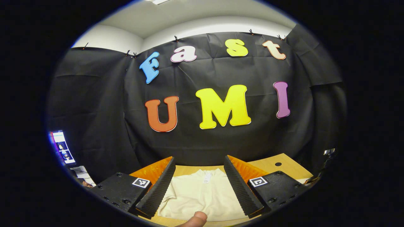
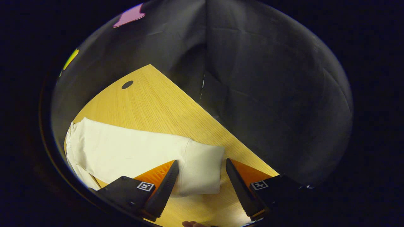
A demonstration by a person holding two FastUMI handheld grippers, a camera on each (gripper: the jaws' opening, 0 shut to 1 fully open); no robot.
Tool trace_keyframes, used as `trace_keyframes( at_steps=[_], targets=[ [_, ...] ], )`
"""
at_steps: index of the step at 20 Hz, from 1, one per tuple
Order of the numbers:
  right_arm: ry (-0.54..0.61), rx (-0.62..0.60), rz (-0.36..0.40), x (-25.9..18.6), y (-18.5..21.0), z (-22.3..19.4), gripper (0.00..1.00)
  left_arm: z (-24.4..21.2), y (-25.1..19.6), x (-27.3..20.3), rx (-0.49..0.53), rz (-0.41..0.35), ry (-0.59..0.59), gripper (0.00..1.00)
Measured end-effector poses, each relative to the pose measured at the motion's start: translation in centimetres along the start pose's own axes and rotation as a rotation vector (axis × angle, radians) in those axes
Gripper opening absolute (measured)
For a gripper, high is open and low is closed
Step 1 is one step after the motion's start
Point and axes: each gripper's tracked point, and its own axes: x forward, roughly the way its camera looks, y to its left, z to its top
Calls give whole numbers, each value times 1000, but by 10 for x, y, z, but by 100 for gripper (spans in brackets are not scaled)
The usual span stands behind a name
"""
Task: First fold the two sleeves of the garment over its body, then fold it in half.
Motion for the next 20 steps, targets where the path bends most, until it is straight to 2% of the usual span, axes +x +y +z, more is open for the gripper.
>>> trace_keyframes(
  at_steps=[4,11,13,15,19,20],
  targets=[
    [109,-1,-24,3,0,-1,95,-6,10,4,-12,-19,12,99],
    [260,20,-55,7,2,2,94,-23,40,13,-49,-8,68,99],
    [306,12,-51,9,6,3,89,-22,47,13,-54,-4,65,99],
    [353,5,-50,9,11,3,79,-29,54,14,-55,0,87,99],
    [399,62,-65,9,23,4,48,-35,67,10,-59,7,108,99],
    [399,67,-62,9,25,5,35,-35,69,10,-59,6,107,99]
  ],
)
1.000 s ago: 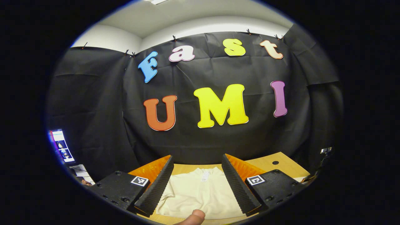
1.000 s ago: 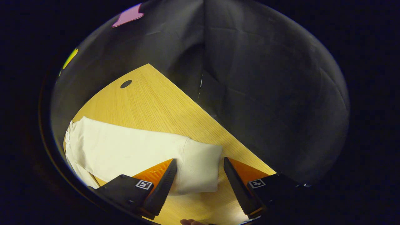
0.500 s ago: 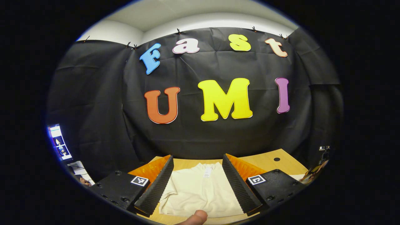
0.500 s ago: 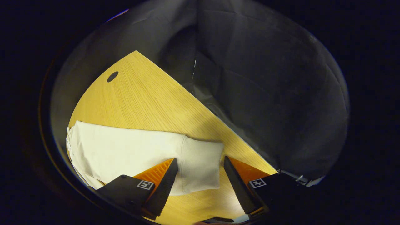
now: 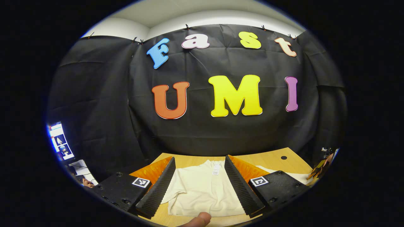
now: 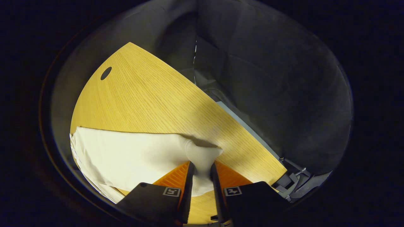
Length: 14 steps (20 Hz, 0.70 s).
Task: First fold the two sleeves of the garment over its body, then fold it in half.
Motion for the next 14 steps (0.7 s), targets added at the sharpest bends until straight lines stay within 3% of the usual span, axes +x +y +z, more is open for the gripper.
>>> trace_keyframes(
  at_steps=[1,2,3,5,6,14],
  targets=[
    [2,4,6,0,4,-1,31,-1,2,1,1,-3,-2,99],
    [-1,1,-2,-2,4,-1,18,0,3,1,6,-4,-5,99],
    [-1,-2,-10,0,3,-2,14,-1,6,2,11,-7,-5,99],
    [-6,-2,-17,-4,5,-3,14,-2,8,4,18,-12,-4,99],
    [-8,3,-21,-4,6,-3,6,-3,7,6,17,-17,0,99],
    [-100,-12,11,-59,21,-1,6,-8,19,16,-31,-53,-31,99]
  ],
)
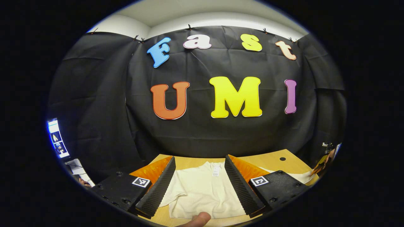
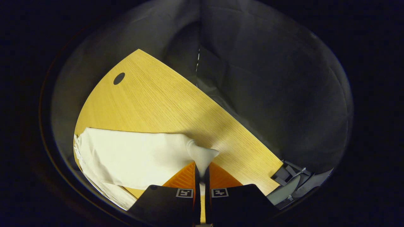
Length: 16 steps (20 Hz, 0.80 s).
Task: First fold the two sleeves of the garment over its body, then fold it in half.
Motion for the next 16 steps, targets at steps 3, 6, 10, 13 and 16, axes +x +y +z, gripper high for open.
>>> trace_keyframes(
  at_steps=[3,6,10,13,16],
  targets=[
    [-32,-36,20,-28,16,0,6,-6,9,3,-11,-20,-4,99],
    [-70,-51,57,-58,39,2,6,-10,17,9,-8,-39,-6,99],
    [-97,-64,116,-99,85,-6,6,-12,31,16,-12,-66,-22,99],
    [-135,-121,143,-126,122,-12,6,-16,39,21,-17,-85,-22,99],
    [-150,-173,173,-147,160,-26,6,-17,47,22,-25,-102,-28,99]
  ],
)
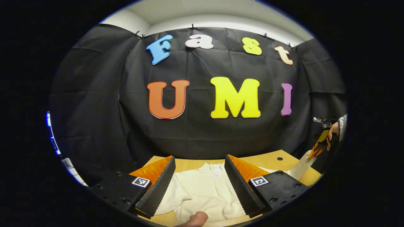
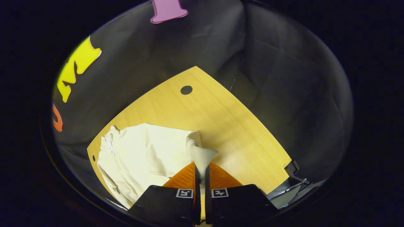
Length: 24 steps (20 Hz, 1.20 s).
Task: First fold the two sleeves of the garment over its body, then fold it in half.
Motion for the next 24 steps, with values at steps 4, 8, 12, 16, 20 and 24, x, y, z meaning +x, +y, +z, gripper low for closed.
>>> trace_keyframes(
  at_steps=[4,8,12,16,20,24],
  targets=[
    [-27,-85,9,-10,53,-8,6,-5,18,0,-14,7,6,99],
    [-38,-176,43,-17,107,-19,6,-6,37,-4,-17,18,4,99],
    [-57,-250,53,-20,153,-29,6,-7,48,-11,-24,-14,-1,99],
    [-51,-315,66,-17,198,-47,6,-6,58,-15,-16,-46,-25,99],
    [-37,-350,92,-13,248,-67,6,-12,70,-14,10,-61,-8,99],
    [-19,-411,111,-7,295,-89,6,-11,93,-15,1,-44,-30,99]
  ],
)
